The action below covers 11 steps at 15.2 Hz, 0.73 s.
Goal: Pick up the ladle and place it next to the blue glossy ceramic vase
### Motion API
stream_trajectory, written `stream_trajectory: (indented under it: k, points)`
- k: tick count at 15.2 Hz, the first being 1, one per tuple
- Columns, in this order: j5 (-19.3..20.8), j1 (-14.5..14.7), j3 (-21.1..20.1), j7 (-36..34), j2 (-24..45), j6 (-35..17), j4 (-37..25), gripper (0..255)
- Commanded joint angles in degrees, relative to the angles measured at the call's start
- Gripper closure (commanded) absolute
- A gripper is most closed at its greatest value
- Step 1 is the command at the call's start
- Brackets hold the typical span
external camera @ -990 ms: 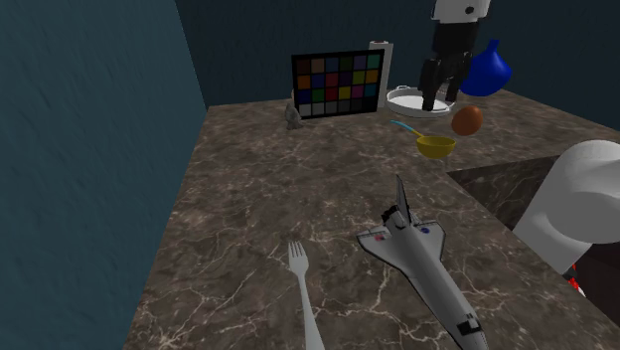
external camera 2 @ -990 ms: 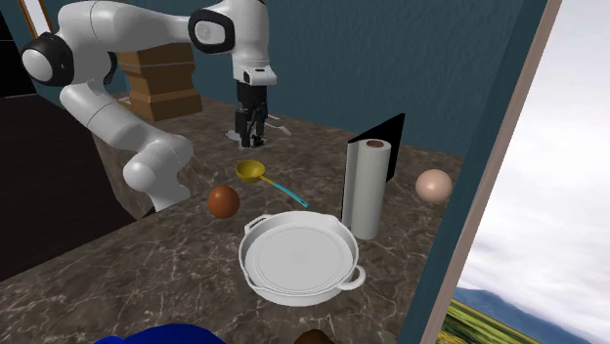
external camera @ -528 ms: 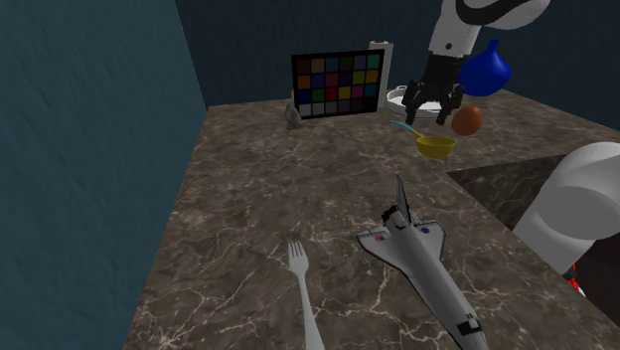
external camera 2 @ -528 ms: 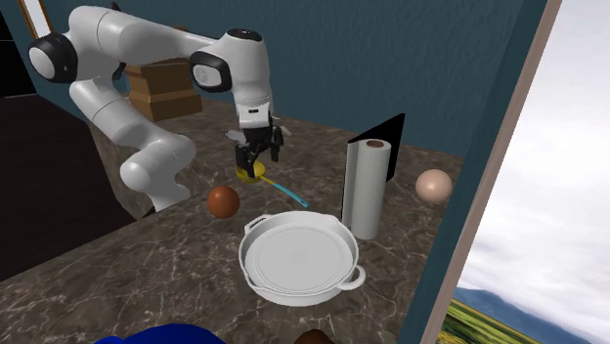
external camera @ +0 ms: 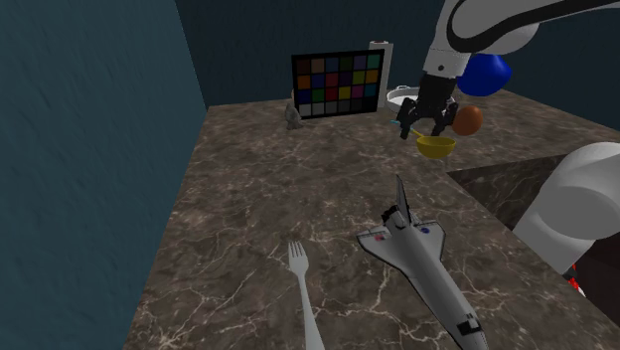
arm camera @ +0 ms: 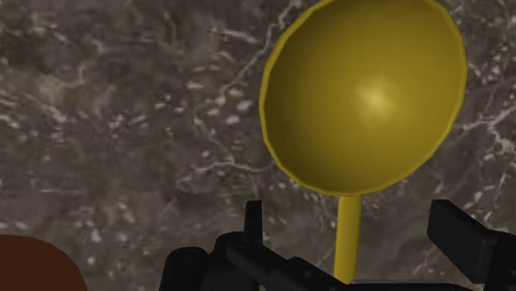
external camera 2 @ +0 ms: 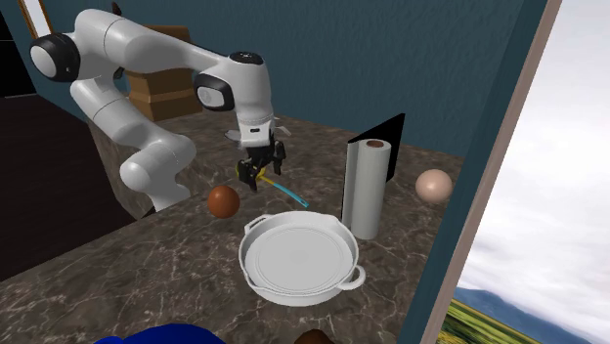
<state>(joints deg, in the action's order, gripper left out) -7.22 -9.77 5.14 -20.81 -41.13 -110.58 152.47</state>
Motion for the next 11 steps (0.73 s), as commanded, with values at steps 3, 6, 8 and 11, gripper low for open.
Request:
stream_trajectory:
  k: [3,6,8,11]
  points:
    - [0.0,0.0,0.1,0.2,0.2,-0.7,0.5,0]
    - [0.0,0.0,0.1,0.2,0.2,-0.7,0.5,0]
    - [0.0,0.0,0.1,0.2,0.2,-0.6,0.5,255]
    - [0.0,0.0,0.1,0.1,0.2,-0.7,0.4,255]
